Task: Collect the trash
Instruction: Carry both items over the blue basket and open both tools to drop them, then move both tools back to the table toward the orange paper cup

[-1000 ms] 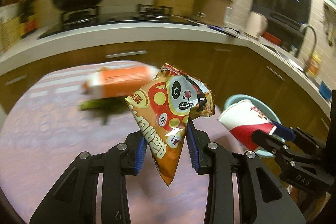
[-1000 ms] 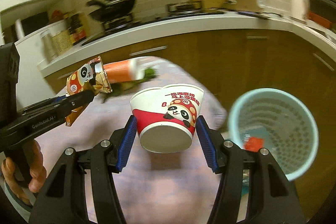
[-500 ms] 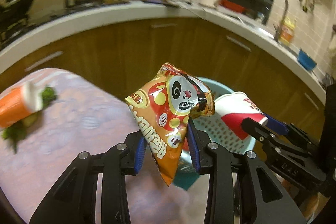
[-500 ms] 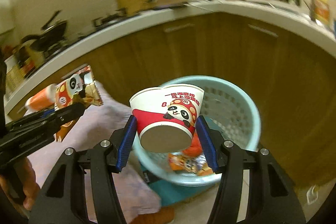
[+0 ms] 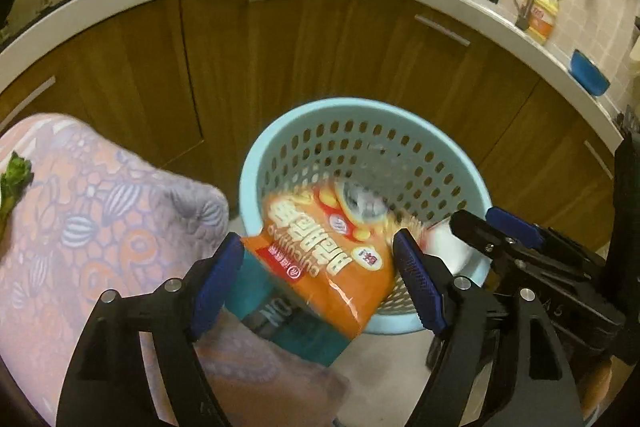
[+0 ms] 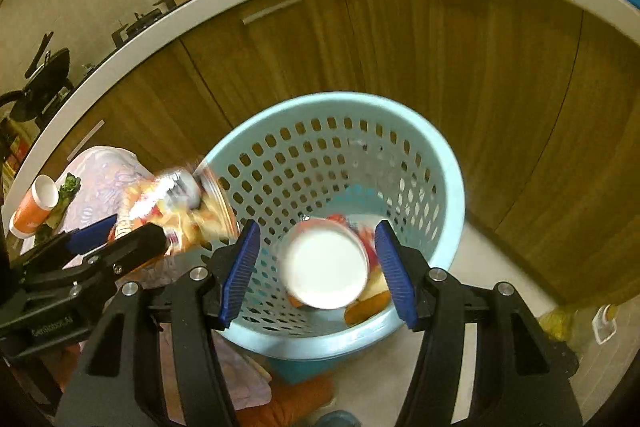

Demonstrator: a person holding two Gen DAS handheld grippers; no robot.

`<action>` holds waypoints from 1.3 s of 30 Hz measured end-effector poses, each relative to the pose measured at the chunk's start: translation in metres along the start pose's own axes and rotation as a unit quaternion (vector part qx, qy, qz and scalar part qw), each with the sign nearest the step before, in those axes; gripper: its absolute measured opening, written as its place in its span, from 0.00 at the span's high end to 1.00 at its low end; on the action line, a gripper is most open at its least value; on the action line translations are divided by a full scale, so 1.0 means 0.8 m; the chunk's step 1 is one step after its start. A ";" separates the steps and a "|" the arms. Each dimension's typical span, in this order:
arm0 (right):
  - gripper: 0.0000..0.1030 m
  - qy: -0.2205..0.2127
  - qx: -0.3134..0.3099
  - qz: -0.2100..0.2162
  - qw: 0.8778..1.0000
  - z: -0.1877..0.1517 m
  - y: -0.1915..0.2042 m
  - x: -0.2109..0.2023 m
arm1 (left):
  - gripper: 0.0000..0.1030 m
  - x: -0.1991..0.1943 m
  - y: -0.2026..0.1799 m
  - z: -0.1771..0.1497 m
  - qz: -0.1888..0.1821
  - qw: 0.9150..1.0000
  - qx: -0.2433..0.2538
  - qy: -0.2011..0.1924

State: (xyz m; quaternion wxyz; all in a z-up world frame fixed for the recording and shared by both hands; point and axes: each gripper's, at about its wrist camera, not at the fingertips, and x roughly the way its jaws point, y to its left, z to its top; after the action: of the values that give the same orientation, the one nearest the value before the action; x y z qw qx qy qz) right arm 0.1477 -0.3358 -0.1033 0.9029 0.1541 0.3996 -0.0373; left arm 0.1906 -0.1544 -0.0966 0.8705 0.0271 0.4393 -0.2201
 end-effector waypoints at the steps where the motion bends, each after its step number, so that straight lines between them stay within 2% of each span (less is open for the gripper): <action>1: 0.46 0.001 0.001 0.000 1.000 0.000 0.000 0.000 | 0.28 0.000 0.004 0.000 -0.002 1.000 -0.005 0.001; 6: 0.46 -0.013 -0.007 0.009 1.000 0.004 0.008 -0.013 | 0.28 -0.018 0.016 0.001 -0.002 1.000 -0.023 -0.017; 10: 0.46 -0.029 -0.032 0.027 0.999 0.011 0.037 -0.027 | 0.31 -0.046 0.030 0.001 0.002 0.998 -0.036 -0.041; 19: 0.46 -0.051 -0.109 0.087 0.989 0.014 0.147 -0.049 | 0.34 -0.137 0.094 -0.007 0.039 0.990 -0.086 -0.105; 24: 0.48 -0.055 -0.155 0.117 0.979 0.010 0.215 -0.055 | 0.34 -0.193 0.143 -0.021 0.081 0.980 -0.114 -0.142; 29: 0.52 -0.054 -0.190 0.139 0.970 0.003 0.279 -0.052 | 0.34 -0.243 0.201 -0.041 0.121 0.966 -0.153 -0.170; 30: 0.54 -0.055 -0.194 0.134 0.970 0.001 0.289 -0.049 | 0.34 -0.249 0.212 -0.045 0.129 0.963 -0.160 -0.173; 32: 0.65 -0.055 -0.206 0.113 0.971 -0.006 0.315 -0.032 | 0.34 -0.259 0.239 -0.055 0.145 0.958 -0.176 -0.175; 34: 0.65 -0.048 -0.213 0.113 0.969 -0.012 0.332 -0.012 | 0.34 -0.261 0.270 -0.064 0.157 0.953 -0.194 -0.170; 36: 0.67 -0.042 -0.210 0.124 0.969 -0.017 0.341 0.004 | 0.34 -0.259 0.292 -0.067 0.153 0.953 -0.203 -0.164; 39: 0.67 -0.037 -0.206 0.112 0.971 -0.023 0.347 0.021 | 0.34 -0.249 0.320 -0.066 0.137 0.956 -0.212 -0.153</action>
State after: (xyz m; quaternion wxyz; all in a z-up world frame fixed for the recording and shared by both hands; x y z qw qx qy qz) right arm 0.1988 -0.0656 -0.0580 0.9279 0.0072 0.3449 0.1415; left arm 0.1519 0.1612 -0.0115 0.9348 -0.1319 0.3299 -0.0023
